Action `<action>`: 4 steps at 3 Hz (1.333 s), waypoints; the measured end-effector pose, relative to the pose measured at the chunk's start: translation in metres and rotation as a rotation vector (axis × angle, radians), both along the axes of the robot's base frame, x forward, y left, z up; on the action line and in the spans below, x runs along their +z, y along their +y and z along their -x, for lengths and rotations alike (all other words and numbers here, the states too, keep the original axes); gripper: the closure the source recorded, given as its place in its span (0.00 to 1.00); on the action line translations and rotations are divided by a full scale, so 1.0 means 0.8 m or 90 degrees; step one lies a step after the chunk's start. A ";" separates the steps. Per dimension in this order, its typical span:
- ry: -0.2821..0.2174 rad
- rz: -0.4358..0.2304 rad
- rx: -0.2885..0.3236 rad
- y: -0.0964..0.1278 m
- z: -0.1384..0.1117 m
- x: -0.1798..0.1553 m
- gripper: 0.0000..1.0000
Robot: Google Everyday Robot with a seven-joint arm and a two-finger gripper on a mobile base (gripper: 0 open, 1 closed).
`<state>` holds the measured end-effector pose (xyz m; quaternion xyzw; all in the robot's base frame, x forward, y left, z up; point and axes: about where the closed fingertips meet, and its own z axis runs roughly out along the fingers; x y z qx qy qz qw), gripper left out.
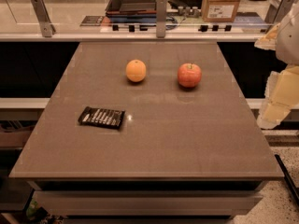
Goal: Pick rxbar chocolate
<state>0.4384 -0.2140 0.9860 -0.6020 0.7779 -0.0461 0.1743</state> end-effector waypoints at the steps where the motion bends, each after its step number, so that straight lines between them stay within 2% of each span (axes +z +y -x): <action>1: 0.000 0.000 0.000 0.000 0.000 0.000 0.00; 2: -0.012 -0.016 -0.001 0.007 -0.005 -0.002 0.00; 3: -0.032 -0.057 0.010 0.032 -0.021 -0.011 0.00; 4: -0.058 -0.114 0.026 0.071 -0.035 -0.020 0.00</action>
Offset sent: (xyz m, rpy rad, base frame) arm 0.0123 0.0141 -0.0099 0.0699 -0.0329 -0.0048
